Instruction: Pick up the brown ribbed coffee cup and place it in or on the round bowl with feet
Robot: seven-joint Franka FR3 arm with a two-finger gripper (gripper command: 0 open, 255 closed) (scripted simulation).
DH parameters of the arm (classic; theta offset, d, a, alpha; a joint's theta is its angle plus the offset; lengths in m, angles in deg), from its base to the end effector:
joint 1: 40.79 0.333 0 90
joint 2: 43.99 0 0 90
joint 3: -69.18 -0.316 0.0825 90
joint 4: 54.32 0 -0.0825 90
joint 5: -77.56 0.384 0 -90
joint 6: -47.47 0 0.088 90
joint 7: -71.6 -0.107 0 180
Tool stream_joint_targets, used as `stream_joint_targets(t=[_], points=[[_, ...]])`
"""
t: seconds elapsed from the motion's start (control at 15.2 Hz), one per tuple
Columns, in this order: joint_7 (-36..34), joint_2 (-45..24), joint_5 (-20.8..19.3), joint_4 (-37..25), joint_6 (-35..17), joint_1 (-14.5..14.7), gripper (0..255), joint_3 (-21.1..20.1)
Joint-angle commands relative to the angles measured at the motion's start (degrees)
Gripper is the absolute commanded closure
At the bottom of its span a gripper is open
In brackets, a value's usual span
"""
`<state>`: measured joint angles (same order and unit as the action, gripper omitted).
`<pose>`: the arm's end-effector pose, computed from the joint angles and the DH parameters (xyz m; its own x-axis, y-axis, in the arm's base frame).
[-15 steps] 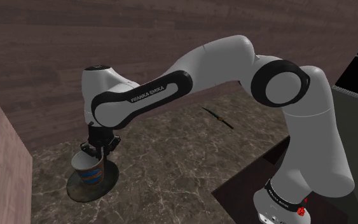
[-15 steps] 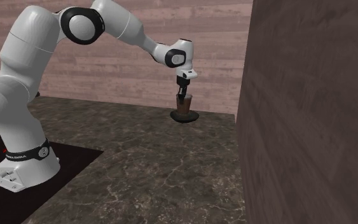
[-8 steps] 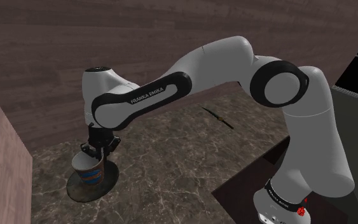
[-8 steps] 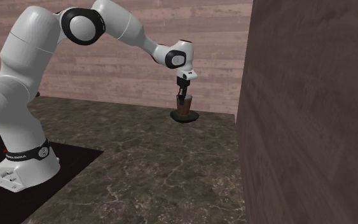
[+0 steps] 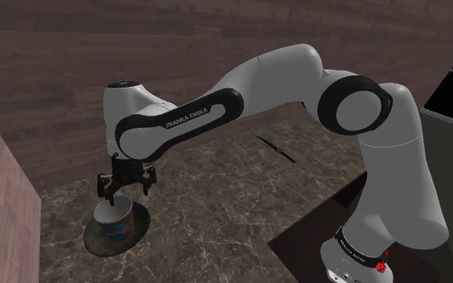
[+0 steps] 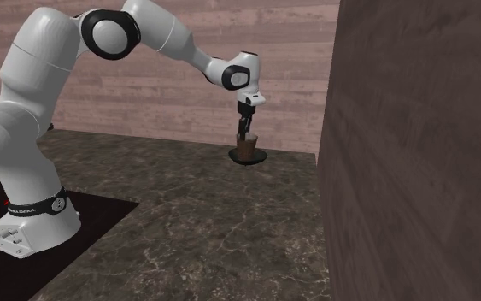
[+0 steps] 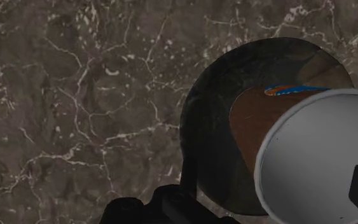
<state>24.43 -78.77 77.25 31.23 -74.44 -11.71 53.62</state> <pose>0.5295 0.4763 0.3306 0.9932 -0.0859 -0.0783 -0.0959 -0.9864 -0.1337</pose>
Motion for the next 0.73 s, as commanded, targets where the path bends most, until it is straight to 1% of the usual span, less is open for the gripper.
stream_joint_targets(t=[0.0, 0.13, 0.66], points=[[0.21, 1.32, 0.27, -0.8, 2.12, -0.38, 0, -0.13], [0.37, 2.7, 0.56, -2.1, 4.81, -0.73, 0, -0.26], [0.37, 2.7, 0.56, -2.1, 4.81, -0.73, 0, -0.26]])
